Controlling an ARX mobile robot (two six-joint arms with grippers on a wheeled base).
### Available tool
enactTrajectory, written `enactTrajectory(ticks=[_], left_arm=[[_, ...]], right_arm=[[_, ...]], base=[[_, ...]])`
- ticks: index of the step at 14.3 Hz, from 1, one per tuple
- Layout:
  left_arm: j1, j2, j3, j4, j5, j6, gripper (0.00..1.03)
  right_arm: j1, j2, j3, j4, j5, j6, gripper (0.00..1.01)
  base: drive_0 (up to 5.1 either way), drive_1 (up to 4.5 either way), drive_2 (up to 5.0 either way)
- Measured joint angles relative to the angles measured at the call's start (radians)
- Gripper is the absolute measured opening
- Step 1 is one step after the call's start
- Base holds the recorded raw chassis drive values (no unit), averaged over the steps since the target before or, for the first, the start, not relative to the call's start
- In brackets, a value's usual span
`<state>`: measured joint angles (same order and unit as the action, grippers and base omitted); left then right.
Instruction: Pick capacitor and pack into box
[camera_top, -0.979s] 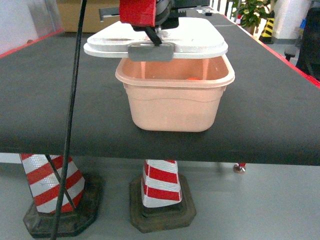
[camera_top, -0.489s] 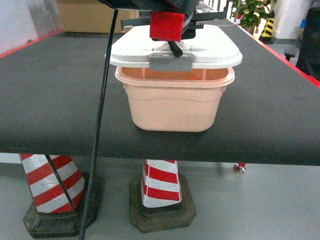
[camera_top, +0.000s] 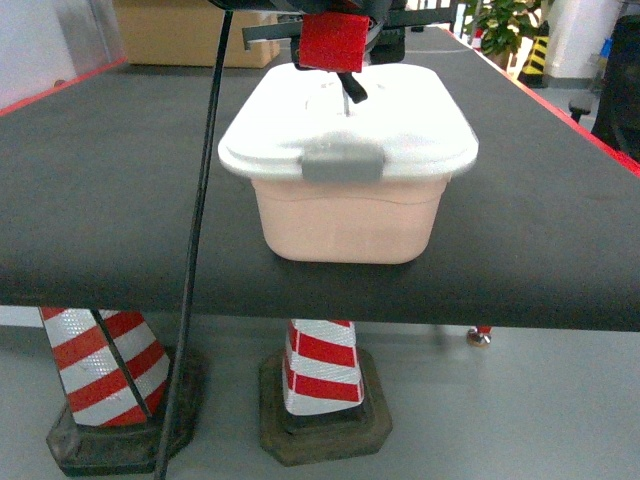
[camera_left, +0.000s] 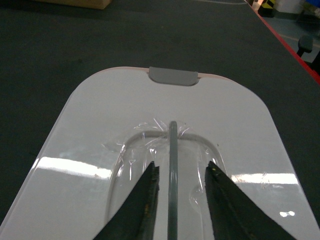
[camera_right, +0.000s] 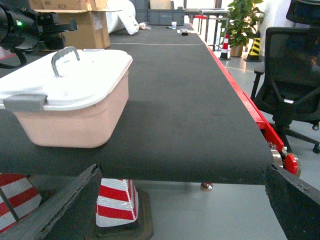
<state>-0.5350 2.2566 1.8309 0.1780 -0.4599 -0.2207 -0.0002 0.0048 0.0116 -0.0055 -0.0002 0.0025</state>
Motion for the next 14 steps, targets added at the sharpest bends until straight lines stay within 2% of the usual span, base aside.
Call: enactTrajectory(ticks=[1, 5, 6, 8, 11, 12, 13, 14], left_arm=[[0.0, 0.0, 0.0, 0.004, 0.006, 0.001, 0.44], [-0.004, -0.013, -0.005, 0.031, 0.021, 0.013, 0.93], [-0.006, -0.035, -0.014, 0.04, 0.03, 0.02, 1.0], [-0.019, -0.154, -0.103, 0.148, 0.055, 0.059, 0.98], [-0.039, -0.476, -0.426, 0.414, 0.051, 0.16, 0.98], [-0.047, -0.628, -0.611, 0.513, 0.04, 0.176, 0.98], [-0.051, -0.738, -0.753, 0.528, 0.032, 0.176, 0.98], [-0.05, -0.74, -0.776, 0.529, 0.032, 0.176, 0.98]], right_arm=[[0.0, 0.0, 0.0, 0.0, 0.0, 0.0, 0.98], [0.0, 0.0, 0.0, 0.0, 0.0, 0.0, 0.98], [0.0, 0.0, 0.0, 0.0, 0.0, 0.0, 0.98], [0.0, 0.0, 0.0, 0.0, 0.0, 0.0, 0.98], [0.0, 0.0, 0.0, 0.0, 0.0, 0.0, 0.98], [0.0, 0.0, 0.0, 0.0, 0.0, 0.0, 0.98], [0.0, 0.0, 0.0, 0.0, 0.0, 0.0, 0.98], [0.0, 0.0, 0.0, 0.001, 0.0, 0.0, 0.98]], base=[[0.0, 0.0, 0.0], [0.0, 0.0, 0.0], [0.0, 0.0, 0.0], [0.0, 0.0, 0.0], [0.0, 0.0, 0.0], [0.0, 0.0, 0.0], [0.0, 0.0, 0.0], [0.0, 0.0, 0.0]])
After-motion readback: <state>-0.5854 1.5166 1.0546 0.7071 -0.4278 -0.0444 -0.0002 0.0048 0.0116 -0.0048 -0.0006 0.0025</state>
